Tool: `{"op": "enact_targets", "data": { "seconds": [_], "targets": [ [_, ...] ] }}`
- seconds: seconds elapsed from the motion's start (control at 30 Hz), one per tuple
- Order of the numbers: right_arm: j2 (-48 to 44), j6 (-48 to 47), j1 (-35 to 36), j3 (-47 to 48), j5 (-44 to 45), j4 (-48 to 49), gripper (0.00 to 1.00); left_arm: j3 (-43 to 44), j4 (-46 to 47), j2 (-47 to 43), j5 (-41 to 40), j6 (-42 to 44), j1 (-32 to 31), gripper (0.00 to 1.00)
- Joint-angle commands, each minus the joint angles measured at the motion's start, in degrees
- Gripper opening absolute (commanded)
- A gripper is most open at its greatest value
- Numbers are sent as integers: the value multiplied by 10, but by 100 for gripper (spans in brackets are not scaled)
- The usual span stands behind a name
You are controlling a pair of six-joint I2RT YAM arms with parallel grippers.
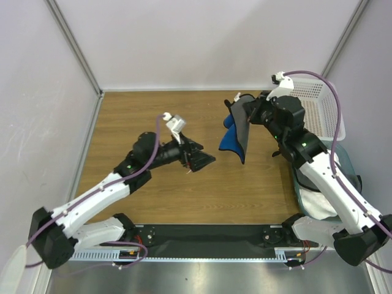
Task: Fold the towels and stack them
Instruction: Move the towel to the center of the board
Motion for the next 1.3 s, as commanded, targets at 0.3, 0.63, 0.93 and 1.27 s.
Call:
{"op": "enact_targets", "data": {
  "seconds": [0.3, 0.63, 0.93, 1.27],
  "targets": [
    [15, 17, 40, -30, -78, 92, 0, 86, 137, 121, -159, -16, -31, 92],
    [-16, 19, 41, -59, -84, 86, 0, 84, 198, 167, -241, -183, -1, 89],
    [-22, 25, 41, -67, -93, 84, 0, 77, 277, 218, -203, -272, 31, 80],
    [-16, 30, 41, -67, -94, 84, 0, 74, 323, 258, -210, -359, 34, 78]
  ]
}}
